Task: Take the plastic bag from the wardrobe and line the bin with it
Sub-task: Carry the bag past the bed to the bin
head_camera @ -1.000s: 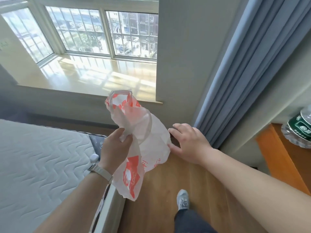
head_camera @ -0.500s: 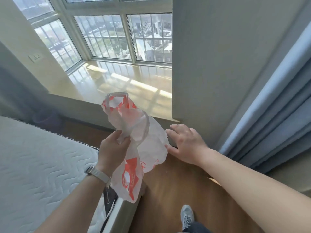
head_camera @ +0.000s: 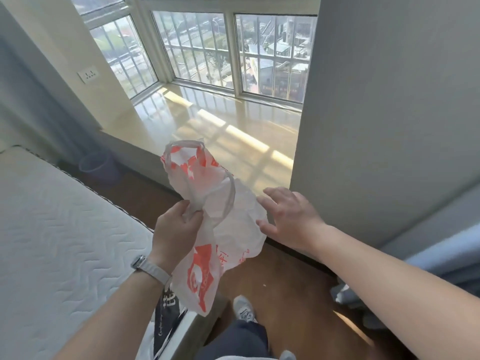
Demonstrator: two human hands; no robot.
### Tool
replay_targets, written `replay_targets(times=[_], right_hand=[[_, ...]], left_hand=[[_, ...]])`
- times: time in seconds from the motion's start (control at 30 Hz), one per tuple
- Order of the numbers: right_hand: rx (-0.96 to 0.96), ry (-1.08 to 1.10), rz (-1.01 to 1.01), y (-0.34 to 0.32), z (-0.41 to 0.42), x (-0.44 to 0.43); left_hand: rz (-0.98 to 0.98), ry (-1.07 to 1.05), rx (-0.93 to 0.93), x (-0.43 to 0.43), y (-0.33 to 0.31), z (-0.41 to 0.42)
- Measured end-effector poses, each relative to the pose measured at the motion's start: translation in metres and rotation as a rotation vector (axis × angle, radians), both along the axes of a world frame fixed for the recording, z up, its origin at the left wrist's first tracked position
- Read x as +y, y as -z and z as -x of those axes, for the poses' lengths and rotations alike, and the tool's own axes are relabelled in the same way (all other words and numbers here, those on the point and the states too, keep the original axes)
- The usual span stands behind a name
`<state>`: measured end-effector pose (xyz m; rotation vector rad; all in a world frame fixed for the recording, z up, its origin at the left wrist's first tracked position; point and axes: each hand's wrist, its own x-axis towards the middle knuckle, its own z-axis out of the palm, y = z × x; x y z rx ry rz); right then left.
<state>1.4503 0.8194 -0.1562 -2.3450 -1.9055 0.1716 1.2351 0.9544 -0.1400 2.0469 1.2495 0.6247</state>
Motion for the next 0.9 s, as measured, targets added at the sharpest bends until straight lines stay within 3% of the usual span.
replay_targets(times=[0.5, 0.9], right_hand=[[-0.131, -0.155, 0.072, -0.014, -0.062, 0.238], [-0.027, -0.393, -0.03, -0.002, -0.062, 0.421]], left_hand=[[0.128, -0.123, -0.075, 0.213, 0.017, -0.051], [0.047, -0.355, -0.004, 0.338, 0.006, -0.023]])
